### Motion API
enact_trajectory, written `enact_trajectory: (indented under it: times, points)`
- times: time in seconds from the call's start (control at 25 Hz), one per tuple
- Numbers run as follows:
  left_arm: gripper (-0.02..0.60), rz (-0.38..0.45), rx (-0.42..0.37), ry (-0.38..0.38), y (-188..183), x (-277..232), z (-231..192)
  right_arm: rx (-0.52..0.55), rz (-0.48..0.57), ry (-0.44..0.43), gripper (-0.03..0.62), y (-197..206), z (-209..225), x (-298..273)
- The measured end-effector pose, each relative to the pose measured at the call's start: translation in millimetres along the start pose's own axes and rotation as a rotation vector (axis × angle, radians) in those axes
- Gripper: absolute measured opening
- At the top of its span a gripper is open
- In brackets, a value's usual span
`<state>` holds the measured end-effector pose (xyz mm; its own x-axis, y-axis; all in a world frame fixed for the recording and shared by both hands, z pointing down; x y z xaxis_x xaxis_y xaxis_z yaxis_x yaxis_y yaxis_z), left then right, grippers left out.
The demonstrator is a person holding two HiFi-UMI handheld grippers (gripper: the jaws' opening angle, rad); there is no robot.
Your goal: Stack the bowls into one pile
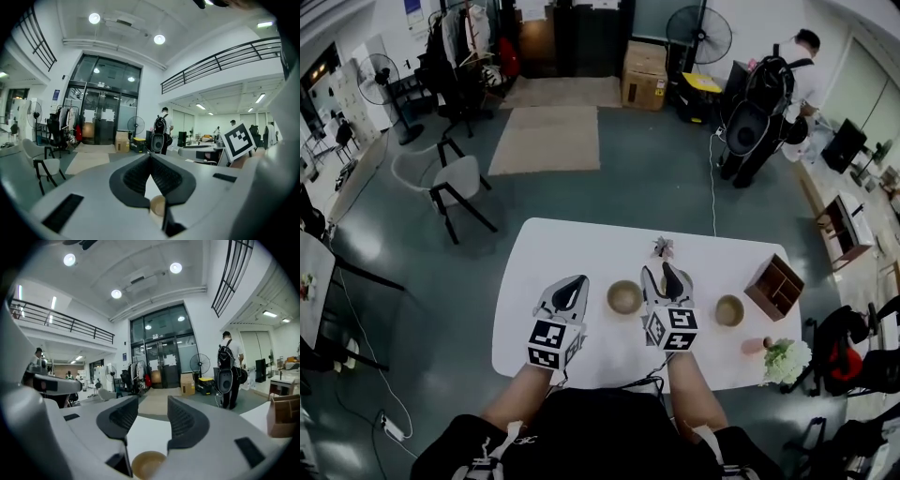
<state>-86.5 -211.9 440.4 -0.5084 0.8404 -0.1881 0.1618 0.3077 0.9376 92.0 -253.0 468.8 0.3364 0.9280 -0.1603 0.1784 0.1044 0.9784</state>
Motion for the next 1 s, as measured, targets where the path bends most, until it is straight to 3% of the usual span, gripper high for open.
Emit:
enact_trajectory:
  times: [0.44, 0.72, 1.0]
  points:
    - [0.012, -0.045, 0.013, 0.022, 14.7, -12.2, -16.5, -0.08, -0.315, 0.029, 0.193, 133.0, -3.7, -18.6]
    - [0.012, -0.059, 0.037, 0.005, 21.8, -8.0, -27.3, -0.168, -0.457, 0.011, 0.181, 189.0, -16.1, -23.1]
    - [0.012, -0.078, 0.049, -0.012, 32.6, -3.2, -36.0, -0.372, -0.58, 0.027, 0.155, 234.0, -21.7, -28.9]
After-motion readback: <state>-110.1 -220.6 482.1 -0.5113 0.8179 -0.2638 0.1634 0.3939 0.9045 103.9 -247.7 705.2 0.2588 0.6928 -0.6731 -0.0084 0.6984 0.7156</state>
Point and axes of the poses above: the fingertips, and each gripper's own axes: x backward along the fingers, z to its right, y out of its underside, the point moved 3 cm from there along x, backward along the fingers, and after that the axes turned 14 degrees about x, right-handed, at the moved point
